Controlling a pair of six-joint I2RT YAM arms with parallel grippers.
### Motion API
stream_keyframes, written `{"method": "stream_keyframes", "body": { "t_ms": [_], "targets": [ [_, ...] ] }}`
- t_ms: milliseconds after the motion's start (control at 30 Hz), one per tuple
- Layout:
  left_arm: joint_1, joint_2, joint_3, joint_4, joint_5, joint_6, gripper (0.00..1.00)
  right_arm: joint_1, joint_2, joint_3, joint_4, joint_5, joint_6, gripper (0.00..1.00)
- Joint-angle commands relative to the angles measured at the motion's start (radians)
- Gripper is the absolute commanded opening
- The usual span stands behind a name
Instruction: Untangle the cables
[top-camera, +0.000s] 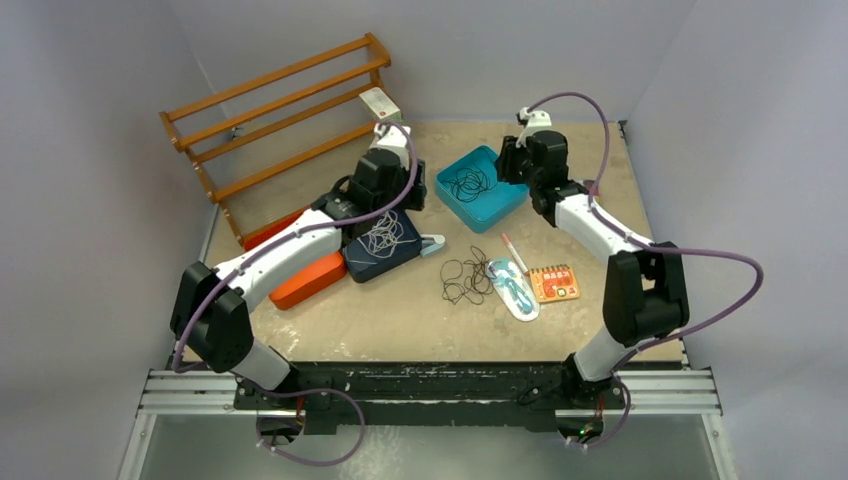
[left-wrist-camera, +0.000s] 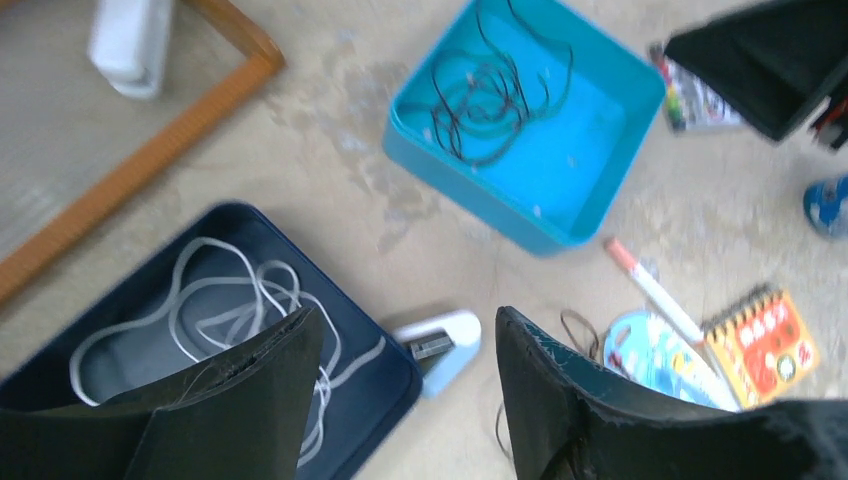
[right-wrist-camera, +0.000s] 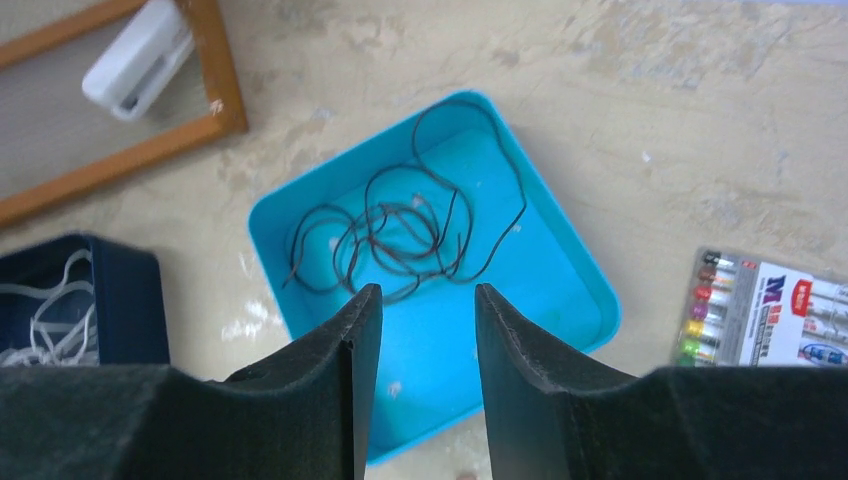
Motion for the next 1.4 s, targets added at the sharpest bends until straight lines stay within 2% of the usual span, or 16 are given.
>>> {"method": "stream_keyframes", "body": {
  "t_ms": [0,367,667,1133,1367],
  "targets": [
    [-0.069,-0.027,-0.071,0.036,0.045,-0.02,0.63,0.0,-0.07,-0.044,-0.105,-0.127,-0.057,0.42],
    [-0.169,0.054,-0.176,0.1,0.224,-0.003,0.58,0.0,-0.232,-0.269,-0.082,-0.157,0.042,0.43],
    [-0.188,0.163,-0.195,0.142,0.278,0.0,0.53,0.0,-0.244,-0.3,-0.068,-0.154,0.046,0.43],
    [-0.191,0.275,-0.18,0.178,0.223,-0.005,0.44,0.0,-0.254,-0.31,-0.065,-0.153,0.056,0.43],
    [-0.191,0.314,-0.174,0.195,0.242,-0.006,0.42,0.0,-0.253,-0.312,-0.06,-0.155,0.065,0.43]
  ]
}}
